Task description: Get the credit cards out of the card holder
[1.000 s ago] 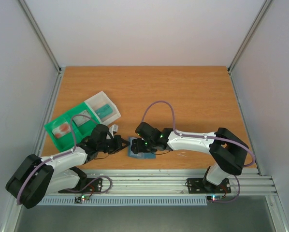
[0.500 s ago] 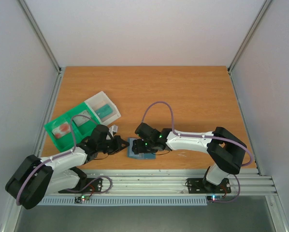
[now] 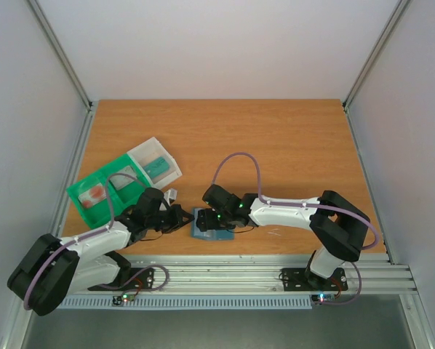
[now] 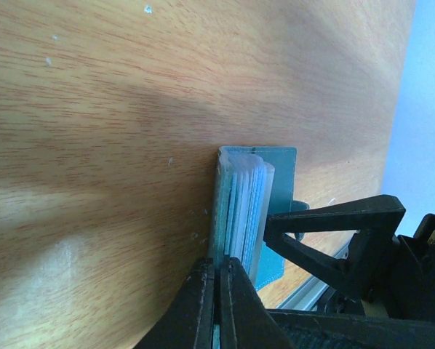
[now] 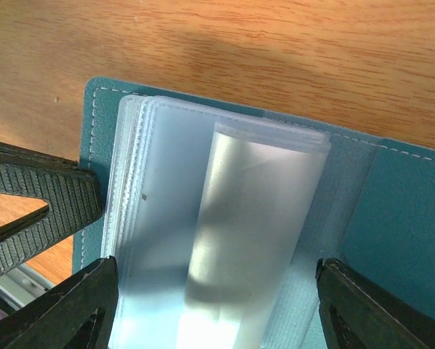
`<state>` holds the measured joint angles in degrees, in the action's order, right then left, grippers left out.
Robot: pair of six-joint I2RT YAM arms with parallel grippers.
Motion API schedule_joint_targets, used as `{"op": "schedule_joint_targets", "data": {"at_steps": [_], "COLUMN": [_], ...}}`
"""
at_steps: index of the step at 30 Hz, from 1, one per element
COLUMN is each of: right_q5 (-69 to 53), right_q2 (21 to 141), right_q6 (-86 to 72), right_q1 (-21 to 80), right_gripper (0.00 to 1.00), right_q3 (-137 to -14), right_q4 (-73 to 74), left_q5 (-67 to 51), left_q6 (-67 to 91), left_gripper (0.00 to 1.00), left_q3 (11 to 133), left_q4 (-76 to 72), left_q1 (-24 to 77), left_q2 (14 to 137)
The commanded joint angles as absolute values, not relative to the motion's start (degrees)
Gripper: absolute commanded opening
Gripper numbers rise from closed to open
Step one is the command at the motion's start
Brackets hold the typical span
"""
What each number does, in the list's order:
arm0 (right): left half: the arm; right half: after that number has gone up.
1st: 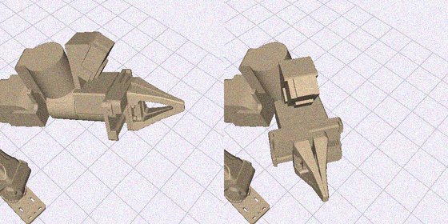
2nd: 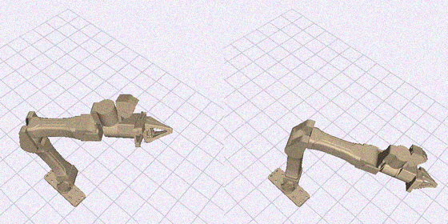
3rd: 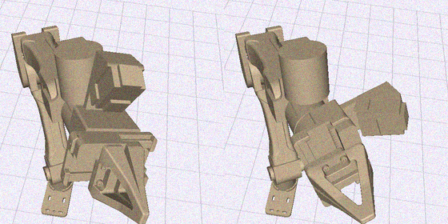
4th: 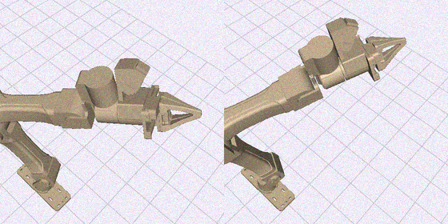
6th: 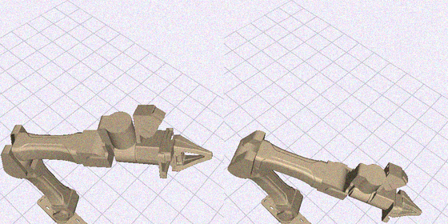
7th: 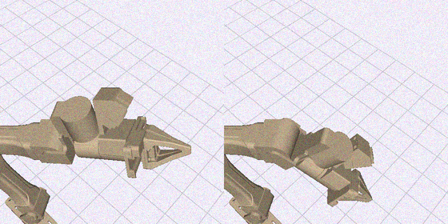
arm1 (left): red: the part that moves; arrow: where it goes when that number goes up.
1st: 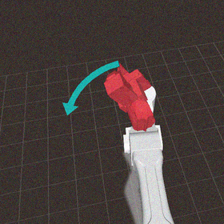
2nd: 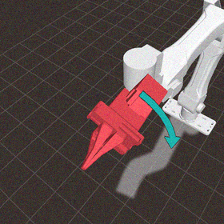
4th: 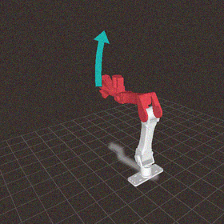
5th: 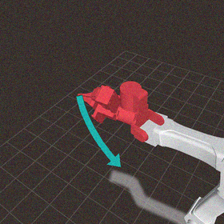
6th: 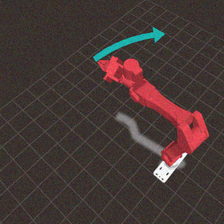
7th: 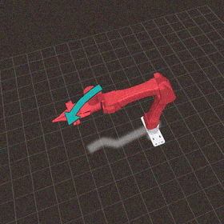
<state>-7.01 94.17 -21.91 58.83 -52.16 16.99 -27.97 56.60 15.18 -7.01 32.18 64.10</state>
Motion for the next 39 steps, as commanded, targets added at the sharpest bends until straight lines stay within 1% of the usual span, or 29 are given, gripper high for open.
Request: {"op": "schedule_joint_targets", "data": {"at_steps": [1,8,19,29,39], "right_q5": [-7.55,-6.01,-1.89,6.06,10.44], "right_q2": [94.9,96.4,94.81,90.95,84.08], "right_q6": [-22.47,-21.77,-20.71,-18.71,-18.37], "right_q1": [58.61,58.62,58.62,58.62,58.66], "right_gripper": [0.76,0.74,0.69,0.68,0.61], "right_q3": [-52.03,-51.76,-49.48,-48.34,-49.99], "right_q4": [15.39,16.44,18.83,24.1,31.9], "left_q5": [-27.95,-27.69,-27.6,-27.33,-27.29], "left_q6": [56.6,56.75,55.58,55.55,55.9], "left_gripper": [0.01,0.0,0.0,0.01,0.01], "left_q3": [15.47,15.38,16.21,16.26,16.26], "left_q4": [-8.25,-7.75,-5.23,-4.81,-4.66], "left_q1": [32.43,32.43,32.43,32.37,32.41], "left_q2": [62.86,62.13,61.86,61.96,61.72]}}
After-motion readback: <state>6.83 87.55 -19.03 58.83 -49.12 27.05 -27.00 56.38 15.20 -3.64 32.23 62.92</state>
